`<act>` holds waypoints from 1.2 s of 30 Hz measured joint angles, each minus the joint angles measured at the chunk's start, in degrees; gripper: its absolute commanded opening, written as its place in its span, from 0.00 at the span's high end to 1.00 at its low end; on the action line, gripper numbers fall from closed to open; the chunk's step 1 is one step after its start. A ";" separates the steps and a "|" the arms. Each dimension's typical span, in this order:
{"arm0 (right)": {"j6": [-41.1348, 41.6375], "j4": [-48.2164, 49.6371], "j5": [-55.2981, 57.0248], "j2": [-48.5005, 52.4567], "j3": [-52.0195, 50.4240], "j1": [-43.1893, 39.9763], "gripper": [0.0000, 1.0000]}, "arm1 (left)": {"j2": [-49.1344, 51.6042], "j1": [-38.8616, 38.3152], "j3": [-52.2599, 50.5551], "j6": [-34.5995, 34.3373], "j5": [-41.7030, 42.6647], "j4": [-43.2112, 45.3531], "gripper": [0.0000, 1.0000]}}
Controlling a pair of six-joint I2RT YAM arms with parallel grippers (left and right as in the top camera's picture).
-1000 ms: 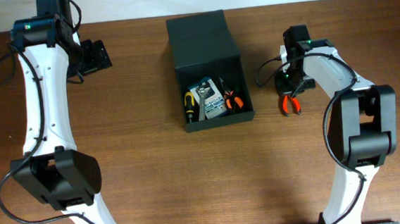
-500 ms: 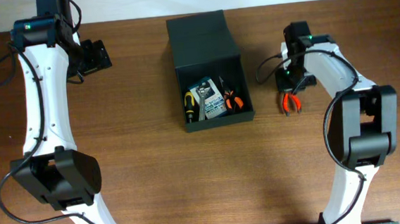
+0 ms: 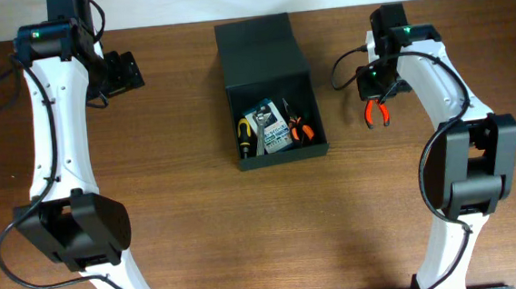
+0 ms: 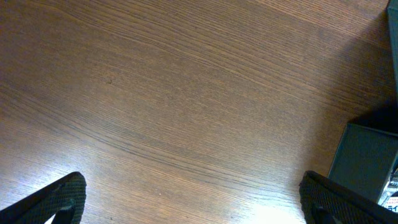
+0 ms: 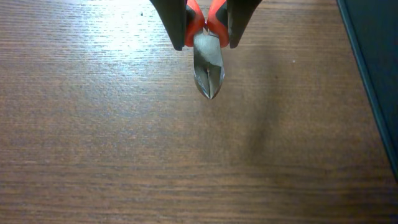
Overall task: Pack container
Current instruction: 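Lift the red pliers and carry them left over the box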
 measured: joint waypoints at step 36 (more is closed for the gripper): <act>13.77 -9.84 1.64 -0.55 21.86 23.98 0.96 | 0.00 0.00 0.00 0.00 0.00 0.02 0.01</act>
